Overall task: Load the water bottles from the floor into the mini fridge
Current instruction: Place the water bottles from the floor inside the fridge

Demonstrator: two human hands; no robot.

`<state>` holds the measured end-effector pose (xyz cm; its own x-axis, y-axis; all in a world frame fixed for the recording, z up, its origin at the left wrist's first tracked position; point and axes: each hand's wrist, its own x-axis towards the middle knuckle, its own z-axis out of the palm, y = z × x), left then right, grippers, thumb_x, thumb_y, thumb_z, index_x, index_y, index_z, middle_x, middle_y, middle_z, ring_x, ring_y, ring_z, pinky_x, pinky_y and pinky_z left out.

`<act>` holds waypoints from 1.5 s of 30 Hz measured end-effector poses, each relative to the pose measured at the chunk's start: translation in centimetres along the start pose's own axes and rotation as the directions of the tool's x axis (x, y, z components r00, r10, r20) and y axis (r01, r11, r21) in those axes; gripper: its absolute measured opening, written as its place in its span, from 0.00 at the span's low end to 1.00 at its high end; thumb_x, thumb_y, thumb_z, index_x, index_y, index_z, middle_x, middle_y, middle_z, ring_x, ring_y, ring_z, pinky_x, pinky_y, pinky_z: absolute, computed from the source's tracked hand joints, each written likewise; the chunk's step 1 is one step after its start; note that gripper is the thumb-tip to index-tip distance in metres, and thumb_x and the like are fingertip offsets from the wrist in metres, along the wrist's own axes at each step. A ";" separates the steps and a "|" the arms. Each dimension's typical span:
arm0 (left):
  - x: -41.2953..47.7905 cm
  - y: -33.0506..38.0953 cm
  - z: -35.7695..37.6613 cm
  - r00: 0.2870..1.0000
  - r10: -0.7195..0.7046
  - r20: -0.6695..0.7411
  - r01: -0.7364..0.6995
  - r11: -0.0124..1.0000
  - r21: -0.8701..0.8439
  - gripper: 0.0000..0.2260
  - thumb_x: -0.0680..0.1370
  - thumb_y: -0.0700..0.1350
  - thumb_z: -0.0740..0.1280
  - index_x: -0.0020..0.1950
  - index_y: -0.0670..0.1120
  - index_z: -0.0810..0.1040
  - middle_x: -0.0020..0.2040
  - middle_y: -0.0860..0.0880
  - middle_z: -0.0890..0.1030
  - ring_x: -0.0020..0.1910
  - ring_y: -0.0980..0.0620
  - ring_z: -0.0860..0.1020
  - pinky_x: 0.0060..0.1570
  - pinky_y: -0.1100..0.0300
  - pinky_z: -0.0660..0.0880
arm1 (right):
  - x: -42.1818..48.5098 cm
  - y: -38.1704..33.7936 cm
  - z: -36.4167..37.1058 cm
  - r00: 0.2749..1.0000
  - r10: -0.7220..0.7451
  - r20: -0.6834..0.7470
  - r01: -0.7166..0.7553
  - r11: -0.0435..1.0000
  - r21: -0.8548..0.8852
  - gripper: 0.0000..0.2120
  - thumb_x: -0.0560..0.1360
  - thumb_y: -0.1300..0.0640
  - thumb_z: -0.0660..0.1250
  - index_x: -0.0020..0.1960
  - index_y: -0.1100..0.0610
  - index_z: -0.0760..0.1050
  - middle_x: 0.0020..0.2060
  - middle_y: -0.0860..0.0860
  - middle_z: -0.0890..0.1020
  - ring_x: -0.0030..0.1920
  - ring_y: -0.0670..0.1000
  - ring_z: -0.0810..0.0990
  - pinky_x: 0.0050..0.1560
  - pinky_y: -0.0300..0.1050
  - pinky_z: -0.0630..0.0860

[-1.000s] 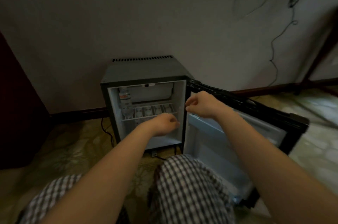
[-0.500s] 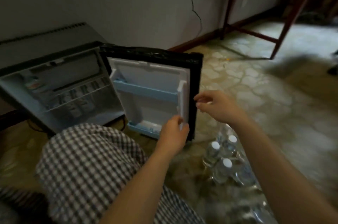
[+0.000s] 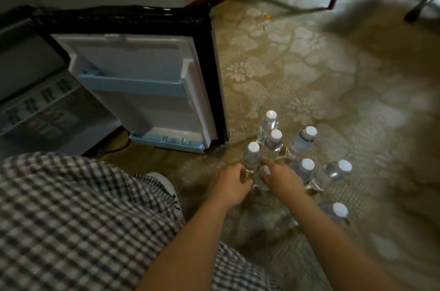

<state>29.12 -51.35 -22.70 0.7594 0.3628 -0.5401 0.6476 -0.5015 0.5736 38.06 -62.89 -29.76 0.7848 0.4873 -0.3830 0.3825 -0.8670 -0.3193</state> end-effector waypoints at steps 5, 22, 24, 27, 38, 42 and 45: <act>0.4 -0.4 1.1 0.997 -0.029 0.076 0.029 1.000 0.007 0.20 0.76 0.49 0.65 0.67 0.49 0.69 0.67 0.48 0.70 0.65 0.50 0.70 0.61 0.56 0.69 | 0.2 1.8 2.1 0.997 -0.025 -0.074 0.022 0.999 -0.046 0.20 0.77 0.48 0.62 0.66 0.51 0.64 0.56 0.54 0.79 0.53 0.56 0.80 0.48 0.49 0.78; -3.2 1.3 -2.2 0.971 0.236 -0.031 -0.238 0.953 -0.186 0.34 0.69 0.49 0.75 0.71 0.54 0.62 0.65 0.57 0.69 0.65 0.56 0.68 0.60 0.61 0.66 | -5.5 -3.1 -11.4 0.857 -0.212 -0.469 0.475 0.679 0.560 0.04 0.72 0.57 0.70 0.41 0.52 0.75 0.27 0.44 0.68 0.28 0.41 0.67 0.30 0.31 0.64; -3.5 1.6 -2.8 0.954 0.272 -0.128 -0.296 0.924 -0.240 0.33 0.67 0.48 0.76 0.68 0.54 0.66 0.62 0.57 0.72 0.62 0.55 0.72 0.61 0.58 0.71 | -6.0 -4.8 -13.6 0.823 -0.261 -0.504 0.537 0.648 0.541 0.08 0.72 0.57 0.70 0.41 0.46 0.74 0.29 0.44 0.71 0.29 0.40 0.68 0.31 0.30 0.66; -4.5 2.1 -4.2 0.926 0.245 -0.288 -0.344 0.862 -0.373 0.32 0.66 0.46 0.77 0.66 0.55 0.66 0.62 0.54 0.73 0.60 0.55 0.74 0.58 0.56 0.75 | -6.9 -7.3 -16.4 0.765 -0.333 -0.552 0.619 0.620 0.483 0.08 0.72 0.56 0.70 0.44 0.45 0.74 0.30 0.44 0.73 0.30 0.40 0.70 0.32 0.29 0.68; -8.8 1.2 -15.2 0.770 0.371 -0.518 -0.573 0.760 -0.307 0.24 0.71 0.47 0.73 0.61 0.60 0.66 0.53 0.62 0.72 0.56 0.62 0.72 0.52 0.68 0.70 | -8.8 -18.3 -22.7 0.584 -0.539 -0.607 0.806 0.474 0.354 0.03 0.73 0.55 0.69 0.45 0.50 0.75 0.32 0.50 0.76 0.32 0.42 0.71 0.34 0.30 0.67; -10.0 -0.3 -20.2 0.695 0.403 -0.596 -0.637 0.730 -0.249 0.21 0.70 0.44 0.74 0.57 0.56 0.70 0.55 0.55 0.78 0.56 0.58 0.77 0.56 0.62 0.74 | -9.1 -23.7 -24.2 0.512 -0.602 -0.612 0.857 0.401 0.322 0.04 0.71 0.50 0.69 0.44 0.46 0.74 0.34 0.45 0.77 0.34 0.41 0.73 0.36 0.31 0.69; -11.8 -1.6 -24.1 0.614 0.406 -0.677 -0.668 0.724 -0.171 0.21 0.69 0.44 0.74 0.53 0.61 0.69 0.51 0.62 0.77 0.51 0.66 0.76 0.51 0.72 0.73 | -9.5 -28.2 -25.4 0.446 -0.628 -0.638 0.894 0.354 0.275 0.06 0.71 0.49 0.69 0.45 0.49 0.76 0.33 0.45 0.77 0.33 0.41 0.73 0.35 0.33 0.70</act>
<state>20.58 -35.89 -2.42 0.7713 0.5512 0.3181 -0.0271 -0.4709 0.8818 32.19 -45.77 4.88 0.4206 0.6954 0.5827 0.7025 0.1567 -0.6942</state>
